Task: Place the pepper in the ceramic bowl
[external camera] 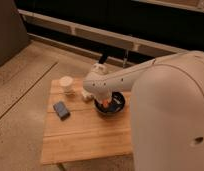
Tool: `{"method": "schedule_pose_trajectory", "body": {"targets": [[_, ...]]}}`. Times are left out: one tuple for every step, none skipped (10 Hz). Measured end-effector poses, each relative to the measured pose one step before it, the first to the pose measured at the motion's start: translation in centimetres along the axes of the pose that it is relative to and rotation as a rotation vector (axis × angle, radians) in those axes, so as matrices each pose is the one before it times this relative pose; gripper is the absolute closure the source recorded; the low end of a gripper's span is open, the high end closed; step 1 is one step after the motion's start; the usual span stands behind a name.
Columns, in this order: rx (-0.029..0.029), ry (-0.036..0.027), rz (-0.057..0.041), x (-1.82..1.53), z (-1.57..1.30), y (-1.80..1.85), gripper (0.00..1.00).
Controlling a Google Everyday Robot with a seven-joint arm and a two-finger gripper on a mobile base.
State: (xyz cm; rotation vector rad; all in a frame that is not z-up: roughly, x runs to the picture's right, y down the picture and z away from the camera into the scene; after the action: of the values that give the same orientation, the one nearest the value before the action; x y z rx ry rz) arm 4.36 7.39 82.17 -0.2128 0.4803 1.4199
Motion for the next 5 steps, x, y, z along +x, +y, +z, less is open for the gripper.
{"method": "schedule_pose_trajectory", "body": {"targets": [[-0.00274, 0.01307, 0.02851, 0.414, 0.639, -0.952, 1.00], [-0.01283, 0.00582, 0.01253, 0.119, 0.470, -0.167, 0.96], [-0.01044, 0.00081, -0.00113, 0.014, 0.165, 0.211, 0.94], [-0.00148, -0.00077, -0.00390, -0.027, -0.026, 0.199, 0.94], [-0.00037, -0.00014, -0.00076, -0.002, -0.001, 0.021, 0.94]]}}
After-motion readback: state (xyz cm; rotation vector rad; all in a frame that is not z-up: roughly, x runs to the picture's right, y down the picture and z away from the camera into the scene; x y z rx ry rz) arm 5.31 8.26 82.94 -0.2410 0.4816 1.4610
